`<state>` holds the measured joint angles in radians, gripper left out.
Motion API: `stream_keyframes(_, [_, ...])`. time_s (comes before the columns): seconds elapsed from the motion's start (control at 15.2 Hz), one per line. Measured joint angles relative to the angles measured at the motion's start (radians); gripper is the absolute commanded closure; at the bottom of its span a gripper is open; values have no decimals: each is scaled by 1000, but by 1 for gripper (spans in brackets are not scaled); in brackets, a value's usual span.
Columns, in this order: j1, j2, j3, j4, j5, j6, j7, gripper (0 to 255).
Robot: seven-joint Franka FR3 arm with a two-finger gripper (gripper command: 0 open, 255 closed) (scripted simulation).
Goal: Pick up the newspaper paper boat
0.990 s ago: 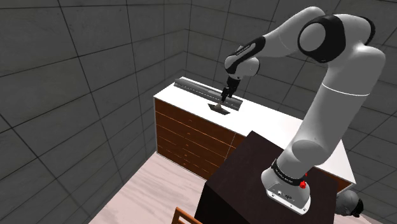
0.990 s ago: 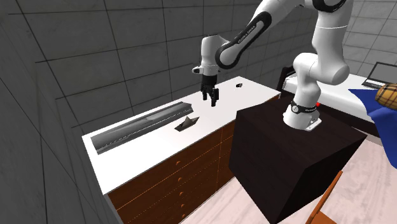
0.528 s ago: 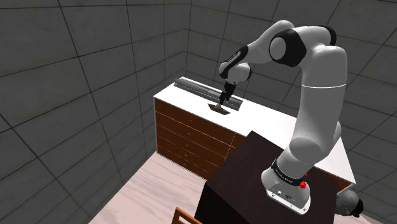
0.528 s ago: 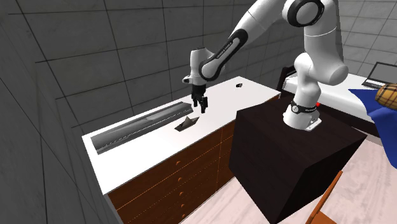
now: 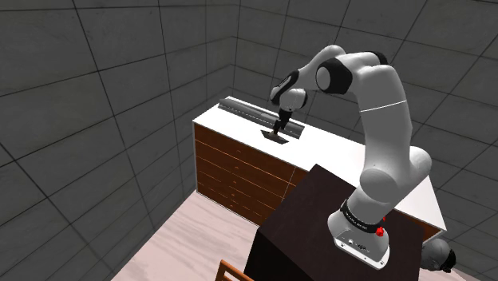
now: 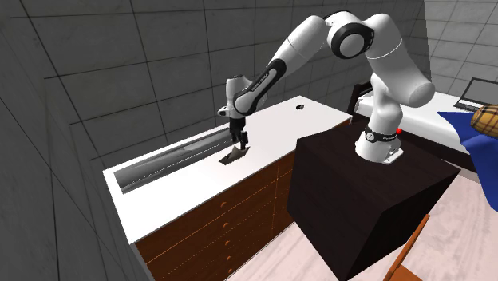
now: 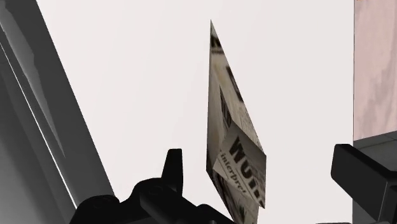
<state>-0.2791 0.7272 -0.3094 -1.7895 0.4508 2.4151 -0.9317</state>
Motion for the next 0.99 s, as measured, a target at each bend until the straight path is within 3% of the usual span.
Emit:
stream_keyframes(0.46, [-25,86,28,38,27,48,-24,0])
stream_keyframes(0.53, [-26,92,30,40,29,51,-25,255])
stream_keyframes(0.99, [-27,97,31,44,30,54,-25,255])
